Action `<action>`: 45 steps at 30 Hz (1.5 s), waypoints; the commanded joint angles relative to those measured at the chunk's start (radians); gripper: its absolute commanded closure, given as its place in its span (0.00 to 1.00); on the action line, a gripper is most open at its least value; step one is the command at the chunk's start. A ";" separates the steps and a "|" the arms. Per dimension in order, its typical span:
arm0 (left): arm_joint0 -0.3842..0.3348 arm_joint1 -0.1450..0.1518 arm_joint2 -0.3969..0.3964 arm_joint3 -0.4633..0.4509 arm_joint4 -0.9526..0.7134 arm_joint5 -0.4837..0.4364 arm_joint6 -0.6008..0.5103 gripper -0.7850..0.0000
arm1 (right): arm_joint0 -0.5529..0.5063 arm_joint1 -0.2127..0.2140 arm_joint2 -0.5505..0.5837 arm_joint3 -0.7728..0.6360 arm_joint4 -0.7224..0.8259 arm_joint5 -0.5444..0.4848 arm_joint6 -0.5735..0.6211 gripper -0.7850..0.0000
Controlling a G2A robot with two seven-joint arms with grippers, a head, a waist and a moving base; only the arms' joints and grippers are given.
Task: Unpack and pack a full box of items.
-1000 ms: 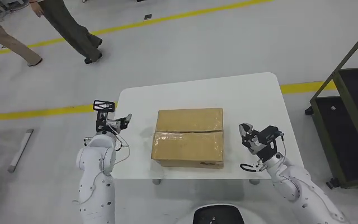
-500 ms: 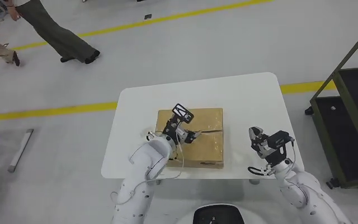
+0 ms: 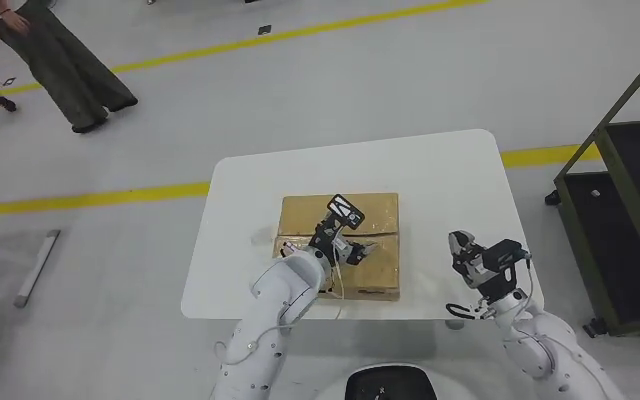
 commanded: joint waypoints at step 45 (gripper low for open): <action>-0.136 -0.011 0.169 0.177 0.686 0.011 -0.045 0.00 | -0.021 0.004 0.018 -0.003 0.019 0.007 -0.013 1.00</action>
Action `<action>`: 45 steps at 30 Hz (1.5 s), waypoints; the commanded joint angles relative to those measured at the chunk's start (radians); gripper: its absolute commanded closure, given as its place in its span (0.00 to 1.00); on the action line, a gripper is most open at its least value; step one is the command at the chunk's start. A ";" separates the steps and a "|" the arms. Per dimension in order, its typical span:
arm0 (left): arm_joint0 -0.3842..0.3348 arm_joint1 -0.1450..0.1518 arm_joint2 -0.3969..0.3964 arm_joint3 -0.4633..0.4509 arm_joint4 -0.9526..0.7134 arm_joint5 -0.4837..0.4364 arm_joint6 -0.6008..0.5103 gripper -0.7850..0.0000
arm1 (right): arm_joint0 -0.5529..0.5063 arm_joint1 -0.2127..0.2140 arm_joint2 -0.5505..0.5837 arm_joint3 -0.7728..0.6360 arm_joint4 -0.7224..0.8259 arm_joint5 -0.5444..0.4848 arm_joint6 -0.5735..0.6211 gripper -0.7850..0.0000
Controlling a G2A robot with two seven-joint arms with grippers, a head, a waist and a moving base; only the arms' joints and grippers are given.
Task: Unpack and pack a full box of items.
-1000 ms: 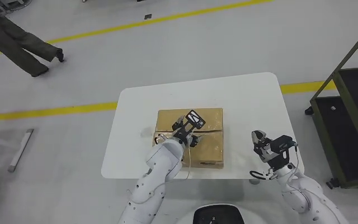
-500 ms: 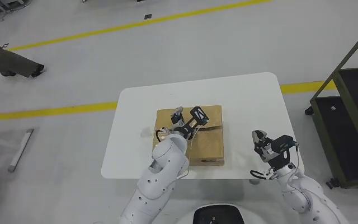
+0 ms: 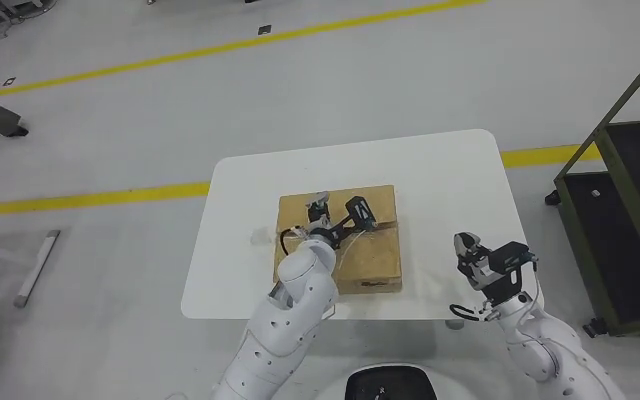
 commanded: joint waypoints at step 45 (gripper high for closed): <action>0.063 -0.027 -0.027 -0.136 -0.084 -0.143 -0.034 0.00 | -0.026 0.003 0.016 -0.021 0.002 0.010 -0.009 1.00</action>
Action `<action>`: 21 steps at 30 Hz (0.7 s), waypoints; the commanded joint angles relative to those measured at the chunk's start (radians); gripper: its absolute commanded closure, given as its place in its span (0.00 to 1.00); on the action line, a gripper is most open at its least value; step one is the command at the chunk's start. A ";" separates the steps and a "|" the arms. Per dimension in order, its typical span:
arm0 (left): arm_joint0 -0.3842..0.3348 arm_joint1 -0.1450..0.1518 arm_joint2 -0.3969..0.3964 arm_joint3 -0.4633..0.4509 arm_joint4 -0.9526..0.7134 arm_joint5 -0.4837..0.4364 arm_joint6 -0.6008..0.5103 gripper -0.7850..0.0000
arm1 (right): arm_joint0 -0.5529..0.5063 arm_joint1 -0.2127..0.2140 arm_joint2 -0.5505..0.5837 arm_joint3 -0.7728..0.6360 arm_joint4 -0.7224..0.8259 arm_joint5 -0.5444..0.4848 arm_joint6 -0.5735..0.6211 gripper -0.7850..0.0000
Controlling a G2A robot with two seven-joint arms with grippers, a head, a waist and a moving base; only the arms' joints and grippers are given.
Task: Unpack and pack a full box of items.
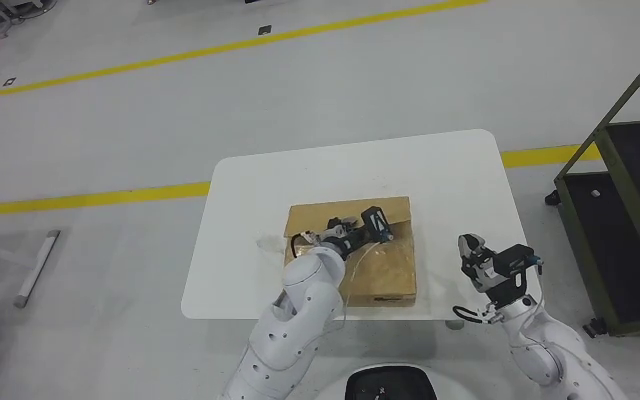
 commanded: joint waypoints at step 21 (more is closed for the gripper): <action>-0.318 -0.063 0.067 0.237 0.070 0.206 0.104 0.00 | -0.037 0.002 0.016 -0.029 -0.003 0.006 -0.009 1.00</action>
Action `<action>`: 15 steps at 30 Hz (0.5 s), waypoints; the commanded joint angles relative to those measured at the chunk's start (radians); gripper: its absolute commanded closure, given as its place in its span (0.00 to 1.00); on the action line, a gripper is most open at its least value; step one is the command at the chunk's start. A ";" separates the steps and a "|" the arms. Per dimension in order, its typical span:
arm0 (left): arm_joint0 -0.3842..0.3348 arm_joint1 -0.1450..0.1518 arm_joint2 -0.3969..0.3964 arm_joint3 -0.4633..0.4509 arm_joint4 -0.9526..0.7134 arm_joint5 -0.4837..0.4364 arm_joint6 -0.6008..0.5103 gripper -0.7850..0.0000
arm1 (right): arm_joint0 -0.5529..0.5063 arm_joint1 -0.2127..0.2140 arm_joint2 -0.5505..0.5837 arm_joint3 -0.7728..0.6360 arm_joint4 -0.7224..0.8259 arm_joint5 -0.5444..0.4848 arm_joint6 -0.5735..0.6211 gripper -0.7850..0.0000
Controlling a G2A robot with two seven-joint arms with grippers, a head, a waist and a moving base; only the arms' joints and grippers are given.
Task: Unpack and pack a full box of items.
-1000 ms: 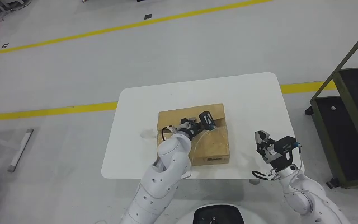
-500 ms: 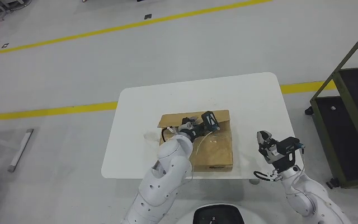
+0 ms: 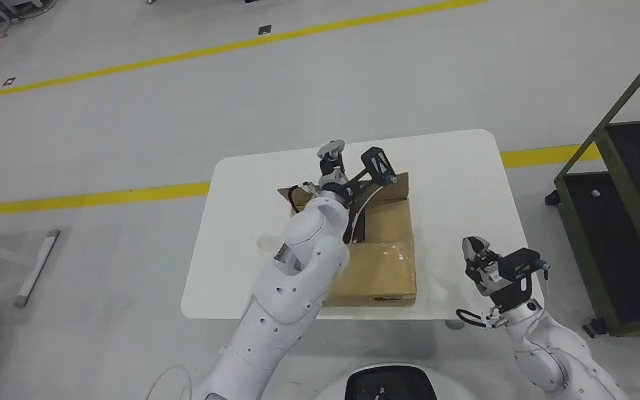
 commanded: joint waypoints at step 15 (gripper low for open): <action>-0.193 -0.072 0.104 0.327 0.016 0.060 0.011 0.00 | -0.034 0.003 0.028 -0.031 0.002 0.017 0.003 1.00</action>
